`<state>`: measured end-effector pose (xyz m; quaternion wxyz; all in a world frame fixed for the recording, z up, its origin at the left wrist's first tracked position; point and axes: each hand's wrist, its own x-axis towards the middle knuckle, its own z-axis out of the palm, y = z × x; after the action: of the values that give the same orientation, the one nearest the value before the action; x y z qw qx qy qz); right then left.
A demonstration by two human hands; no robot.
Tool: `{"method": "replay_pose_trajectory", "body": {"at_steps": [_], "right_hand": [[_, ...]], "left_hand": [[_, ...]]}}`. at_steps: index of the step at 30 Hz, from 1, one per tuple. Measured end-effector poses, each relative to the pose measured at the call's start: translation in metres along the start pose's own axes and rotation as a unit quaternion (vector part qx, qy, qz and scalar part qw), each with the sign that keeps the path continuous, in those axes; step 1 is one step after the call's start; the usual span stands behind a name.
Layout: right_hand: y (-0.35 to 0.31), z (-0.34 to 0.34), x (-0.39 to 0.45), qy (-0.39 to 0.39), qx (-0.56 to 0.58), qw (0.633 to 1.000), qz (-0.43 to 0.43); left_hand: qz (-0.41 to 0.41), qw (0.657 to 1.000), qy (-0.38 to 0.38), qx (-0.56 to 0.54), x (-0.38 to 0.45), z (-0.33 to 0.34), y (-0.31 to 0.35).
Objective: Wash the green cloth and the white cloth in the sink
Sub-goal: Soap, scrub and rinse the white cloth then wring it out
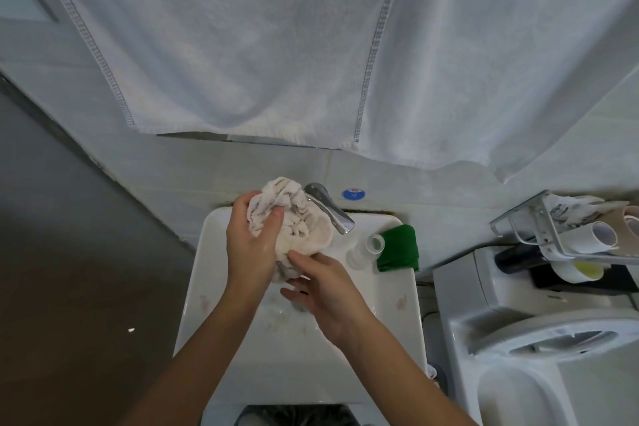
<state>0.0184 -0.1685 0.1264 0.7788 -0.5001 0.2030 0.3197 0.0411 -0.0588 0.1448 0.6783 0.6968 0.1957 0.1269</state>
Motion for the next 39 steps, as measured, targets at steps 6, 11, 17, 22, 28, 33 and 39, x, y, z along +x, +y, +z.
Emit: {"method": "replay_pose_trajectory", "body": {"at_steps": [6, 11, 17, 22, 28, 33, 39], "right_hand": [[-0.005, -0.001, 0.004, 0.063, -0.021, 0.992, -0.111], [-0.017, -0.005, 0.005, 0.079, -0.046, 0.979, -0.182], [-0.032, -0.005, 0.011, 0.083, -0.086, 0.968, -0.218], [-0.041, 0.008, 0.01, 0.019, -0.156, 0.957, -0.244], [-0.055, 0.001, 0.008, -0.071, -0.279, 0.941, -0.18], [-0.057, -0.017, 0.004, -0.056, -0.402, 0.909, -0.092], [-0.05, -0.051, 0.0, -0.072, -0.321, 0.942, -0.066]], "left_hand": [[0.009, 0.999, -0.036, 0.035, 0.005, -0.012, -0.004], [0.0, 0.99, -0.106, 0.091, 0.011, -0.024, 0.001], [0.04, 0.949, -0.272, 0.152, 0.017, -0.032, 0.007], [0.001, 0.967, -0.252, 0.034, 0.008, -0.012, 0.016], [-0.002, 0.987, -0.15, 0.055, 0.019, -0.013, 0.011], [0.058, 0.993, -0.012, 0.1, 0.031, -0.024, 0.01], [0.038, 0.997, 0.035, 0.06, 0.052, -0.046, 0.017]]}}
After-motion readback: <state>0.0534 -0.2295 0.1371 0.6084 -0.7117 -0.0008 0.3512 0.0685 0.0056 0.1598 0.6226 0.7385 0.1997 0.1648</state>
